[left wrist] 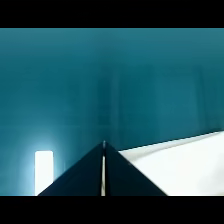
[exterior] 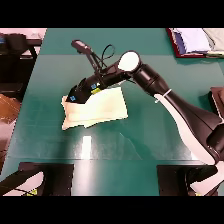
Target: Fold the shirts.
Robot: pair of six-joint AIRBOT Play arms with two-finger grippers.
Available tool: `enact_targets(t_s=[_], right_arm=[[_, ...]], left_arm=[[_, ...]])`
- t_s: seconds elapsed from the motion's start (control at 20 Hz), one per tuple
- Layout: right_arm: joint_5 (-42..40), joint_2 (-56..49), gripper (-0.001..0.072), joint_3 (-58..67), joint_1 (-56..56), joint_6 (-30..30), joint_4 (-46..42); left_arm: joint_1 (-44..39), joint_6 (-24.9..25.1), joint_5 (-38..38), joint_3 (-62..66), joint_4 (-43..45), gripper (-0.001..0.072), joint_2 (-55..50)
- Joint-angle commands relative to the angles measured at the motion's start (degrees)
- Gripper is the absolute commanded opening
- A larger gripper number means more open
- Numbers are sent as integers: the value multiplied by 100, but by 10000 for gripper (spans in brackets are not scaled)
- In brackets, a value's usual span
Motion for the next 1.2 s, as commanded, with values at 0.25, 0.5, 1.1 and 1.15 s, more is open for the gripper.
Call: enact_targets(t_s=[0.25,0.5,1.1,1.15], right_arm=[[861,562,512,-1370,-1617,442,-1108],[372,984,598,-3115,-3147,953,-1241],[260,-857,587,-2339,-2146,944,79],[289,-994,502,-2162,-1965,946,83]], left_arm=[[341,0,-387,-2,28,23,372],[341,2,-426,-11,-407,23,313],[341,2,-361,-334,-616,23,313],[341,7,-387,-334,-656,23,313]])
